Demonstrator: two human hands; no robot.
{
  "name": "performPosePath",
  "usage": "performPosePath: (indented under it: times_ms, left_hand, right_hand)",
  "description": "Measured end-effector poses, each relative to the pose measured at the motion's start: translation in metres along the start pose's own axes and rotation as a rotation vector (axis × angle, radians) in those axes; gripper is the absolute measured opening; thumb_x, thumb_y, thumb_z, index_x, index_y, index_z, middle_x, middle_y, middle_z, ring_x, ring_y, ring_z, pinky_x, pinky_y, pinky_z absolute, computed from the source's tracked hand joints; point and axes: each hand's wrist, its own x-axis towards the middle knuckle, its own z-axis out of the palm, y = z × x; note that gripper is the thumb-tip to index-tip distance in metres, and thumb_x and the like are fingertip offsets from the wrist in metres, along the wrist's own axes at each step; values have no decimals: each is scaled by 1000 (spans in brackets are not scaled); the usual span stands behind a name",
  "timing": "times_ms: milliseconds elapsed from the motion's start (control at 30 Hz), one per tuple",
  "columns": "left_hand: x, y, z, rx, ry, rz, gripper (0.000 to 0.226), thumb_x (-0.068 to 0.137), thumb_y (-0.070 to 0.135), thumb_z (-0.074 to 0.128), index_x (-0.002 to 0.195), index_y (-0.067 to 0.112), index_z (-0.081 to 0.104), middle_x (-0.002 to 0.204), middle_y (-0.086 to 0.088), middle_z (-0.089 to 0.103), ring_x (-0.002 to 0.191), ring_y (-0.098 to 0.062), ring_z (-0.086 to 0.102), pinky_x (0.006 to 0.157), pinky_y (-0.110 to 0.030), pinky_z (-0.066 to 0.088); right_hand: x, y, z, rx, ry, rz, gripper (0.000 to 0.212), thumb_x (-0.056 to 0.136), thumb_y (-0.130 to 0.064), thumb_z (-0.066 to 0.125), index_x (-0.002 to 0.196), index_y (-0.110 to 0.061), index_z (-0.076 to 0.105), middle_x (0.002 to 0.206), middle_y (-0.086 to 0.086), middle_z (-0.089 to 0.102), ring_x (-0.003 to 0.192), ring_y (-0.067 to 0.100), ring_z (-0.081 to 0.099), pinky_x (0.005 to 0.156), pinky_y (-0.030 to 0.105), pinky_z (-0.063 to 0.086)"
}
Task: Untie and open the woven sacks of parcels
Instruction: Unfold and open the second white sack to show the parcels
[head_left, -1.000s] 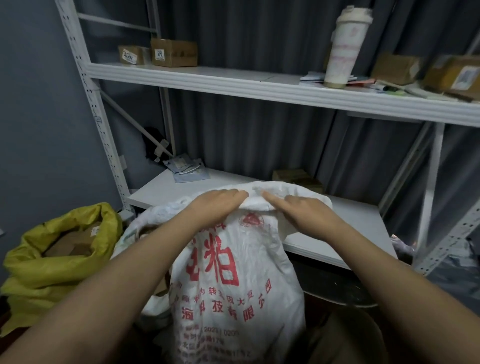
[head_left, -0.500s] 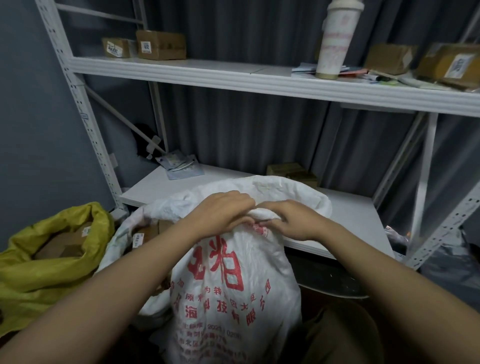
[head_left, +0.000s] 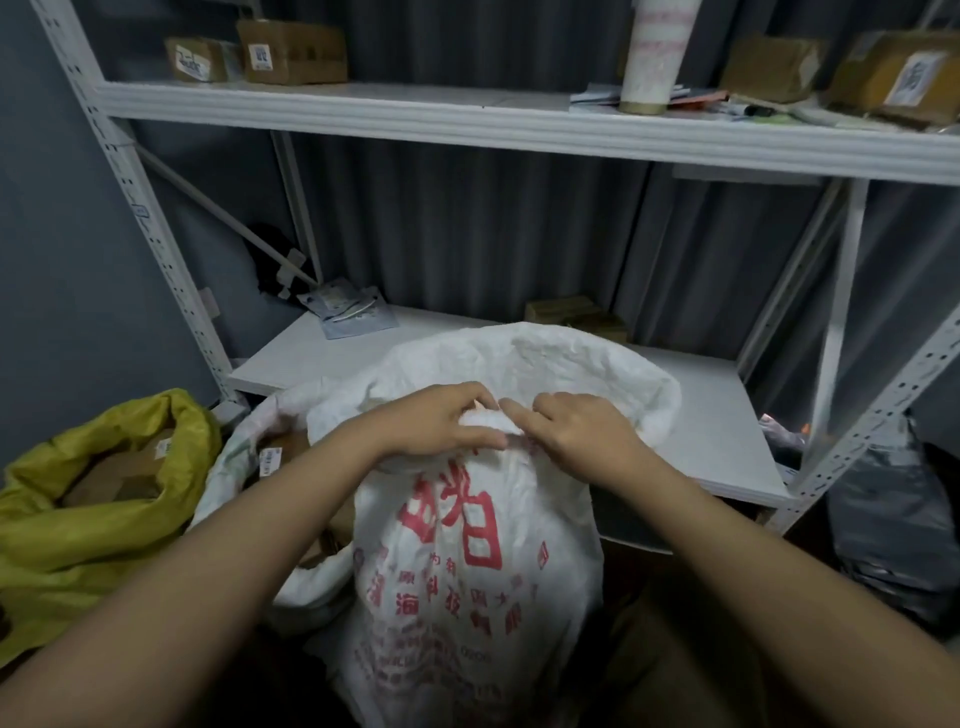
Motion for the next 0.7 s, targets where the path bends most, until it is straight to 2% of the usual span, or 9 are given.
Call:
performPosePath:
  times_ms: [100,200,267,333,400,500,600,667,700]
  left_hand:
    - [0,-3,4,-17,40,74,17,84,40,68,90,24,67,84,8,63,76,0,54,70,-19,41]
    - [-1,0,11,258,237,327,22,88,39,56,91,23,70,80,5,61,72,-3,49,72,-19,40]
    - [-1,1,16,450,335,429,38,86,46,45,89,16,68,79,0,62,75,-17,56,72,-32,45]
    - [-7,-3,24,487,482,319,43,81,52,54,98,13,63,93,-4,63,90,-25,59,80,-36,42]
    - [-20,-10,35,305,674,-15,59,76,57,65,116,15,53,120,-4,51,114,-23,45,96,-36,34]
    - [-40,-8,51,-174,935,-404,51,83,48,63,120,18,43,129,-5,36,124,-22,31,97,-29,28]
    - [-37,1,60,-562,781,-480,60,91,47,53,135,14,28,138,-7,38,127,-24,41,97,-30,34]
    - [-23,10,58,-710,611,-446,72,93,51,45,145,12,14,140,-6,42,127,-25,45,103,-33,35]
    - [-13,13,54,-771,609,-456,73,93,51,46,146,11,14,140,-7,43,125,-26,47,106,-37,37]
  right_hand:
    - [-6,-4,9,-46,74,-1,55,80,-21,65,131,-16,48,82,6,63,64,22,58,52,31,45]
    - [3,-18,-8,424,-128,228,54,91,-55,44,139,-29,45,118,-2,64,102,18,59,85,34,48]
    - [7,-21,-11,601,-148,309,38,94,-49,48,127,-33,56,114,-7,67,99,12,59,83,34,49]
    - [6,-20,-9,653,-92,388,24,95,-39,52,111,-28,67,101,-7,71,89,10,61,79,35,50]
    - [0,-16,-3,784,-19,531,20,94,-37,56,100,-25,71,92,-9,71,84,6,62,77,35,52]
    - [-5,-11,4,974,80,755,17,91,-31,62,97,-20,73,89,-8,72,80,0,63,73,25,52]
    - [-5,-16,5,1051,106,776,12,90,-21,64,93,-14,73,87,0,71,71,-1,59,68,20,47]
    - [-3,-21,5,1033,96,749,11,90,-23,65,93,-15,71,88,-1,70,76,3,60,70,19,46]
    - [-3,-24,5,980,86,716,10,89,-24,65,93,-16,70,89,-2,67,80,5,59,72,19,45]
